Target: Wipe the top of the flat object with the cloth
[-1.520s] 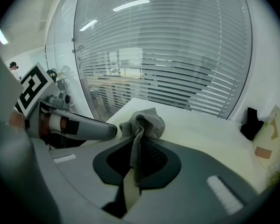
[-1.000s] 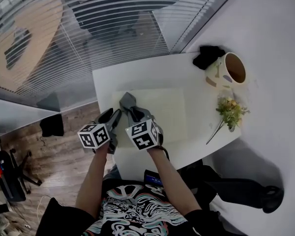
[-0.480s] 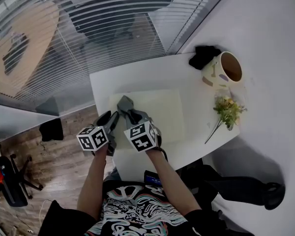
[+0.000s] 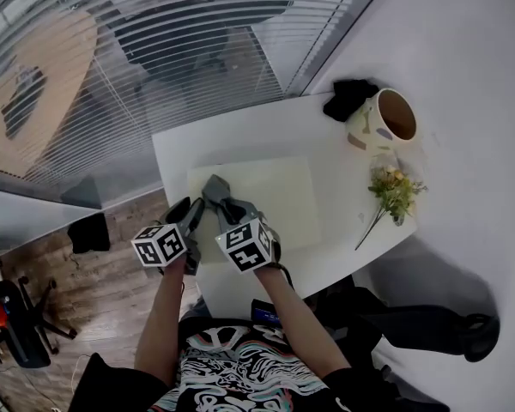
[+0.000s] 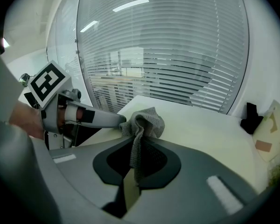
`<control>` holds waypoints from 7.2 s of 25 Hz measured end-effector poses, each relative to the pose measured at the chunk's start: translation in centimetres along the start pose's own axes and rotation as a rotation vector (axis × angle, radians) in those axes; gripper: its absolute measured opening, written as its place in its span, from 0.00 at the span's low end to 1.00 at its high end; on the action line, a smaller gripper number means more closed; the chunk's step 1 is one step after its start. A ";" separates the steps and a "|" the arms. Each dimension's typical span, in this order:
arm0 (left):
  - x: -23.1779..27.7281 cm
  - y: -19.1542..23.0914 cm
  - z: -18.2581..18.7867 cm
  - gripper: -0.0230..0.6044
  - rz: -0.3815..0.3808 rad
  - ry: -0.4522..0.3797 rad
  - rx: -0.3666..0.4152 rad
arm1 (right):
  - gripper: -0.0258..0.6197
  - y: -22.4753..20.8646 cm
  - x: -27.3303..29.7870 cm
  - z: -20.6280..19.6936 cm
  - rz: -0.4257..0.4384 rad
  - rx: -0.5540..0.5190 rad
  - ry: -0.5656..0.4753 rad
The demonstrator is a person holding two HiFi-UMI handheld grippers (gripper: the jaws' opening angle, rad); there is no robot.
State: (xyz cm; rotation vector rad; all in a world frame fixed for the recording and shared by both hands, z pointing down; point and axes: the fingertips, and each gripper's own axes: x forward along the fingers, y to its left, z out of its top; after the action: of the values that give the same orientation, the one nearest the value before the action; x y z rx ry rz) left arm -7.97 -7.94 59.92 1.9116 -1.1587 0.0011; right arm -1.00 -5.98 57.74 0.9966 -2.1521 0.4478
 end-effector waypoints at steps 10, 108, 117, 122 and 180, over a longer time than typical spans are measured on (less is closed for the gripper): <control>0.0 0.0 -0.1 0.39 0.002 0.000 -0.001 | 0.06 -0.2 -0.2 -0.2 -0.011 0.005 -0.015; -0.3 0.1 0.1 0.40 0.004 -0.019 -0.001 | 0.06 -13.9 -6.3 -4.8 -0.187 0.346 0.004; -0.4 0.0 0.1 0.40 0.000 -0.022 -0.001 | 0.06 -15.4 -7.2 -5.6 -0.231 0.376 -0.003; -0.2 -0.1 0.1 0.40 0.000 -0.022 0.000 | 0.06 -15.6 -7.2 -5.6 -0.232 0.370 -0.003; -0.3 0.2 0.0 0.39 0.003 -0.024 -0.021 | 0.06 -15.4 -9.5 -8.0 -0.331 0.406 0.016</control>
State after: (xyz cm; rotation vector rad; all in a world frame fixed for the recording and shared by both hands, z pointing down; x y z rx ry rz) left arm -8.30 -7.76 59.87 1.8963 -1.1735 -0.0318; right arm 18.74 -6.41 56.55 1.5363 -1.8670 0.7416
